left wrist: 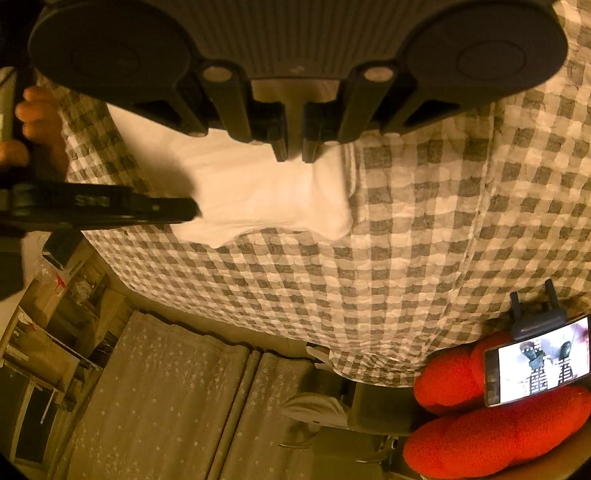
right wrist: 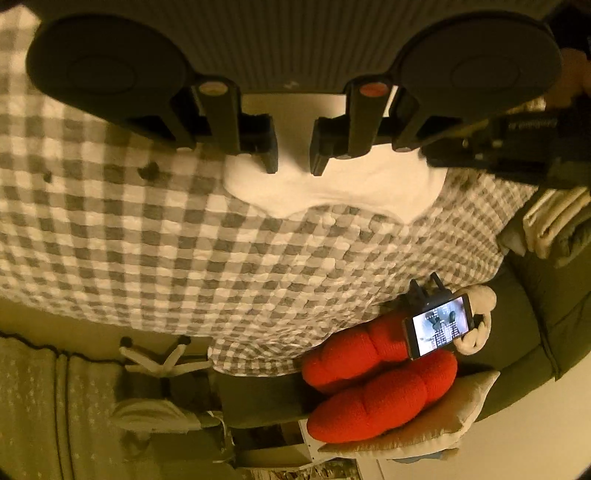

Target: Fold clothes

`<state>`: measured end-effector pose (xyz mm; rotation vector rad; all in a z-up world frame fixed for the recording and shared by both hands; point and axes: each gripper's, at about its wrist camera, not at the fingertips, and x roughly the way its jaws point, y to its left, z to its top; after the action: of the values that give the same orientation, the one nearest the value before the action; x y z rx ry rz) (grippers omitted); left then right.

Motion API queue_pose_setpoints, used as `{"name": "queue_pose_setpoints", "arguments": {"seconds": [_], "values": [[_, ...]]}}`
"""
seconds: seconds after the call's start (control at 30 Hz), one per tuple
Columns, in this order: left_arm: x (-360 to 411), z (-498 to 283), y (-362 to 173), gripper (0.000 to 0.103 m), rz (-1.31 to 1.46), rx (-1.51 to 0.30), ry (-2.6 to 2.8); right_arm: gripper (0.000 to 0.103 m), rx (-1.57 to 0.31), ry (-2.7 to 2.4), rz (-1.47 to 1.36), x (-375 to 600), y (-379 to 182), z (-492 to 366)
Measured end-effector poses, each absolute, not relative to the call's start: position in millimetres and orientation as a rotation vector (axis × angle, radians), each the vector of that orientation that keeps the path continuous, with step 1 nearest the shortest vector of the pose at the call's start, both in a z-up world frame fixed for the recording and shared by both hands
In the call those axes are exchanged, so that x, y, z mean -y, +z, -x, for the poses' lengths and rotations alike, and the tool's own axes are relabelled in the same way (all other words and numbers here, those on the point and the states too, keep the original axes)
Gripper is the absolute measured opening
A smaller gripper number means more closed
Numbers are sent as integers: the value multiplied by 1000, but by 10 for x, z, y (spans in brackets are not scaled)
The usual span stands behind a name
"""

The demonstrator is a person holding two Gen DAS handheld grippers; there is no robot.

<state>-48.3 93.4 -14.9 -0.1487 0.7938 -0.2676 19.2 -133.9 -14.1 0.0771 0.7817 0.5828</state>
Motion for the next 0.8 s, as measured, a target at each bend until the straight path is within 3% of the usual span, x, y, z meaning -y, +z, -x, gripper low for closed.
{"name": "queue_pose_setpoints", "arguments": {"seconds": [0.43, 0.67, 0.8], "values": [[-977, 477, -156, 10, 173, -799, -275, 17, -727, 323, -10, 1282, -303, -488], [-1005, 468, -153, 10, 197, -803, -275, 27, -672, 390, -26, 1366, -68, -139], [-1006, 458, -153, 10, 203, -805, -274, 27, -679, 507, 91, 1286, -65, 288]]}}
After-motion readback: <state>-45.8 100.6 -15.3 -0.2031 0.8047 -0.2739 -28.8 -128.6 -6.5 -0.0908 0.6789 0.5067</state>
